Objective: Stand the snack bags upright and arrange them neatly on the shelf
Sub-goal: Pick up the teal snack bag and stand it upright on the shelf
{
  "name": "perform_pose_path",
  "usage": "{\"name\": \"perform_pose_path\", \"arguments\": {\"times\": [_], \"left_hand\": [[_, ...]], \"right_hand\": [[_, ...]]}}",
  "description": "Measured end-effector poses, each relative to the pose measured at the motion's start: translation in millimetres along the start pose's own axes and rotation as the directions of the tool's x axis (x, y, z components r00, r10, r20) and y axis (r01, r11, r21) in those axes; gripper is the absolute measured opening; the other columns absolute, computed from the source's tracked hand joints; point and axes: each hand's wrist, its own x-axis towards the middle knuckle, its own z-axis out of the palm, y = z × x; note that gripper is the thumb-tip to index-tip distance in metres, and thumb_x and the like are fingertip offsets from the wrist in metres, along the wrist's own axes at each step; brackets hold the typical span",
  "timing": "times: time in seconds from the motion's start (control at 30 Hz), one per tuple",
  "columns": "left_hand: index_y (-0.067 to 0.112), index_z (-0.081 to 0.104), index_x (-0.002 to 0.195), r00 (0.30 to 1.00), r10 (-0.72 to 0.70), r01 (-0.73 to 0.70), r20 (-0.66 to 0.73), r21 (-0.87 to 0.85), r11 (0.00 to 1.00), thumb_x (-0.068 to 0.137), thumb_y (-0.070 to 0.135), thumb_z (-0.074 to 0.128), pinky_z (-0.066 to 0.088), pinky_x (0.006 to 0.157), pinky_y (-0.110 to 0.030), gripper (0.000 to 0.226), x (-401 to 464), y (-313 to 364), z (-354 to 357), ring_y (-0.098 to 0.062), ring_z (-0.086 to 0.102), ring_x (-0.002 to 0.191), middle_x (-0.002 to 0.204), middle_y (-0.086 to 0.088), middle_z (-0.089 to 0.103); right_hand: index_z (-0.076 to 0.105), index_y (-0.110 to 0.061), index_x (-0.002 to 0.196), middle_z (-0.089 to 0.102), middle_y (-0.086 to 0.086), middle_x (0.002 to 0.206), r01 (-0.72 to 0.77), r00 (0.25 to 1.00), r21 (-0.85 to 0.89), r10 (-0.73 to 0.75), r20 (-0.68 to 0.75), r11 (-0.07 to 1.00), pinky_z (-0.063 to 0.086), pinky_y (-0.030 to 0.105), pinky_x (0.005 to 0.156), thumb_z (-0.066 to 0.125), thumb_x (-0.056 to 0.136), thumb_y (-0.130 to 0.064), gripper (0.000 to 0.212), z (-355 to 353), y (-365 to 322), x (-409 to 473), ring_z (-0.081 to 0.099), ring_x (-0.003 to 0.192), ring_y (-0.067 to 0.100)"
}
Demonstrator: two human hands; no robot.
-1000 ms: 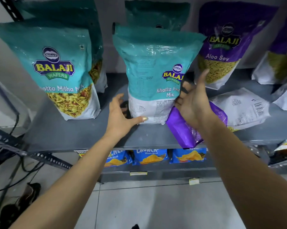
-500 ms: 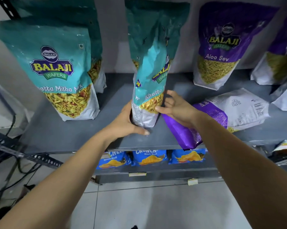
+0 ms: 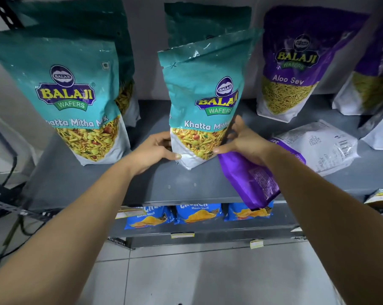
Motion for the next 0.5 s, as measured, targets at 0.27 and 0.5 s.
{"name": "perform_pose_path", "arguments": {"times": [0.27,0.5], "left_hand": [[0.023,0.061,0.121,0.998,0.048,-0.05,-0.035,-0.06,0.997,0.067,-0.008,0.071,0.055,0.093,-0.029,0.062,2.5,7.4,1.0,-0.016,0.069,0.114,0.115,0.009,0.076],[0.016,0.068,0.108,0.898,0.262,-0.35,-0.353,-0.214,0.912,0.072,0.022,0.084,0.058,0.081,-0.022,0.04,2.0,75.8,16.5,-0.008,0.075,0.098,0.102,0.006,0.08]], "right_hand": [[0.058,-0.021,0.125,0.076,-0.015,0.109,0.142,0.99,-0.032,-0.142,0.002,0.989,0.055,0.014,0.082,0.094,0.056,-0.001,0.081,13.6,-3.6,-1.0,0.071,0.099,-0.005],[0.065,-0.013,0.124,0.078,0.0,0.112,0.207,0.977,0.205,-0.214,0.013,0.957,0.059,0.03,0.089,0.077,0.077,-0.003,0.05,-2.7,-53.1,-12.1,0.074,0.106,0.016]]}}
